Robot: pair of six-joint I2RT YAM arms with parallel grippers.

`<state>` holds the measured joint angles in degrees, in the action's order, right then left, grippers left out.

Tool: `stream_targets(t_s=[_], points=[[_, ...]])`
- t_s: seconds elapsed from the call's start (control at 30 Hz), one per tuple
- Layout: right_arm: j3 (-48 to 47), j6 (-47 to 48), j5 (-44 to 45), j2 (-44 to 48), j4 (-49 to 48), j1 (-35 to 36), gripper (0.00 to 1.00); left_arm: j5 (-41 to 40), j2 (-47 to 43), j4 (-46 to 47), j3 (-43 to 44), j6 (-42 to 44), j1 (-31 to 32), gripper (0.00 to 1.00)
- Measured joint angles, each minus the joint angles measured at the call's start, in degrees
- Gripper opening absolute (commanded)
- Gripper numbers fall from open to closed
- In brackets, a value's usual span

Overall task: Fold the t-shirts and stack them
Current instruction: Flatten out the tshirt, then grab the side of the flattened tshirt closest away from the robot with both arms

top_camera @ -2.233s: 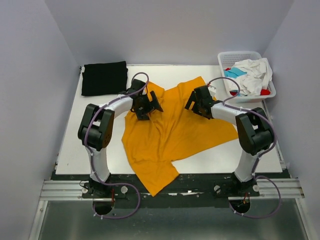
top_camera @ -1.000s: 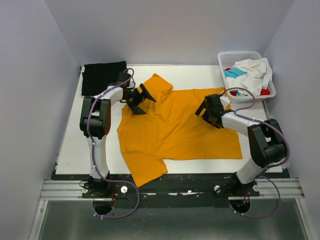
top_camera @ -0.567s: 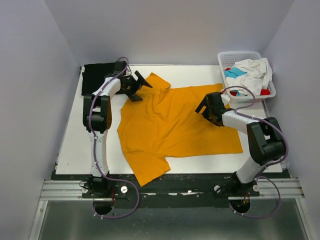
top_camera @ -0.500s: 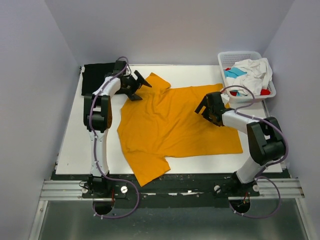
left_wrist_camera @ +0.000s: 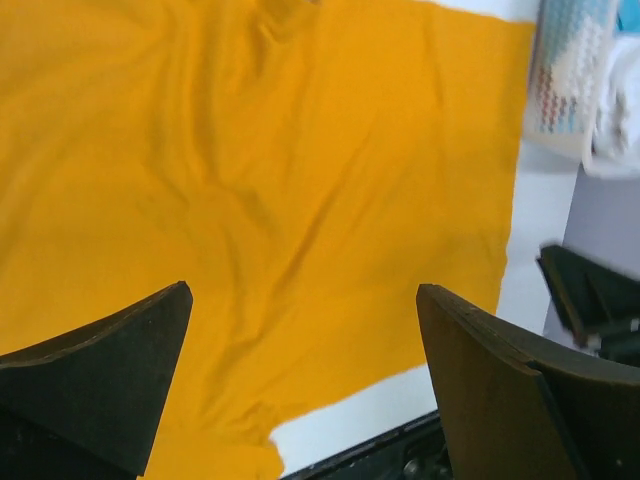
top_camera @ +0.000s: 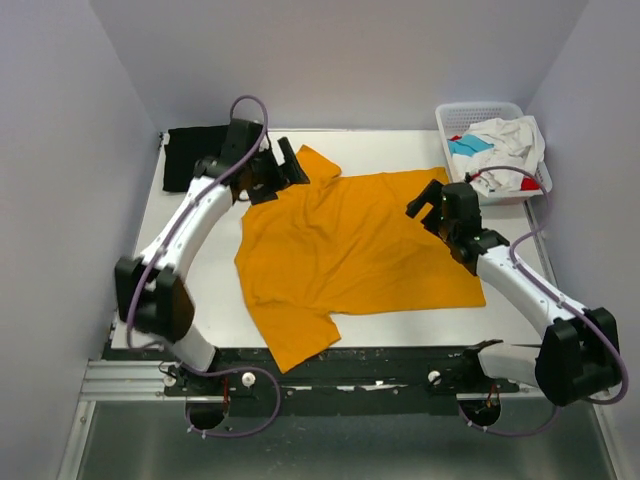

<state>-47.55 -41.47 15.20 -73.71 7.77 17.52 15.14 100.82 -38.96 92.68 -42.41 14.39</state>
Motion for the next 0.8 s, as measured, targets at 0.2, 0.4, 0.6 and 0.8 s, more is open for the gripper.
stream_targets(t_s=[0.2, 0.4, 0.6, 0.8], points=[[4.59, -1.40, 3.19, 5.97, 3.15, -0.09, 1.00, -10.51, -31.28, 1.22, -27.08, -2.60, 14.40, 0.99], [5.77, -2.08, 3.89, 7.19, 5.22, -0.28, 1.00, -20.13, -45.40, -12.37, -47.63, -14.27, 30.16, 0.90], [5.90, -2.36, 4.96, 7.63, 5.42, -0.28, 1.00, -20.06, -56.43, -20.65, -57.88, -26.86, 46.14, 0.85], [6.32, -2.47, 5.33, 7.63, 5.44, -0.28, 1.00, -17.90, -51.01, -15.80, -60.70, -31.26, 51.84, 0.73]])
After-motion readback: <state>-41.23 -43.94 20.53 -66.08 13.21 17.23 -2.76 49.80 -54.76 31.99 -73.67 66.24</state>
